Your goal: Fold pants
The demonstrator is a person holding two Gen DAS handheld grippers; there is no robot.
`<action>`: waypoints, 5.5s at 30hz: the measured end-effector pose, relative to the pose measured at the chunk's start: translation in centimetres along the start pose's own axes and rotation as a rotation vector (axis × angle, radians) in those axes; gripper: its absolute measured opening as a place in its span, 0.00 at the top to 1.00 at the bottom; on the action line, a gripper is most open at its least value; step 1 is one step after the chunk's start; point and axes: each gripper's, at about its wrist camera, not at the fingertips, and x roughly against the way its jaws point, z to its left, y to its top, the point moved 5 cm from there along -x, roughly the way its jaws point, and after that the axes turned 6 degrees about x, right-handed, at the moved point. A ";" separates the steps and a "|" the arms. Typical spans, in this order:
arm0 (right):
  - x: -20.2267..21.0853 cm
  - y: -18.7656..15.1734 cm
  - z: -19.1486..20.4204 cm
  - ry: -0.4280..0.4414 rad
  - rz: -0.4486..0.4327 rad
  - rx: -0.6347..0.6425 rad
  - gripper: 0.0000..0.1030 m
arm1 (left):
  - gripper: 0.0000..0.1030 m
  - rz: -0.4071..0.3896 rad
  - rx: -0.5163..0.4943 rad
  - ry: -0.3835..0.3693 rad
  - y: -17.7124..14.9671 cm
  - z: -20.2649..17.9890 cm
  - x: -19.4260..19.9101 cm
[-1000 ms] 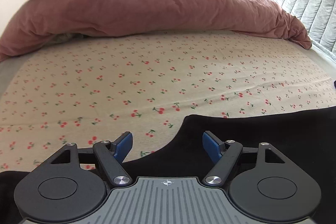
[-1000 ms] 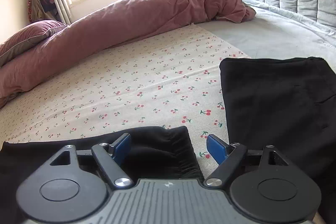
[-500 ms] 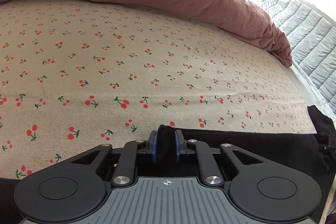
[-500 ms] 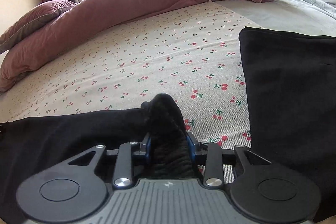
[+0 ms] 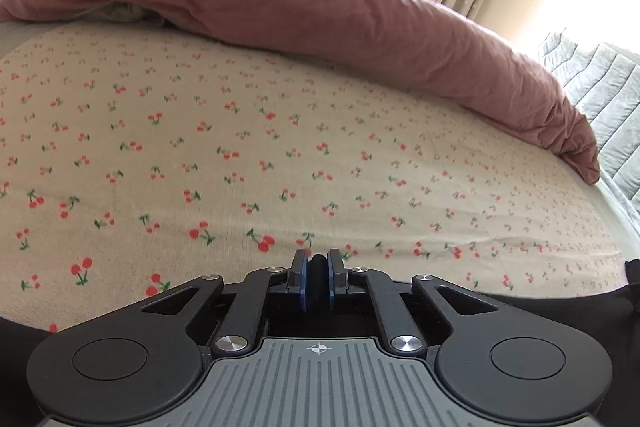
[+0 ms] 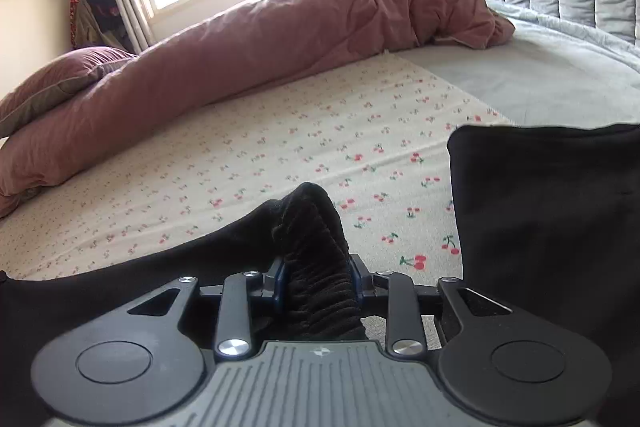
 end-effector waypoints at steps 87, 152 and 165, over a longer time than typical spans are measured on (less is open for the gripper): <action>10.2 -8.1 29.3 0.424 -0.011 0.667 0.66 | 0.10 0.207 0.448 -0.538 -12.2 -10.5 4.8; 7.6 -7.8 31.3 0.515 0.100 0.512 0.31 | 0.70 -0.179 0.093 0.202 -4.5 8.0 20.6; 7.9 -8.4 32.5 0.525 0.109 0.538 0.32 | 0.63 -0.191 0.056 0.276 -5.4 8.2 21.9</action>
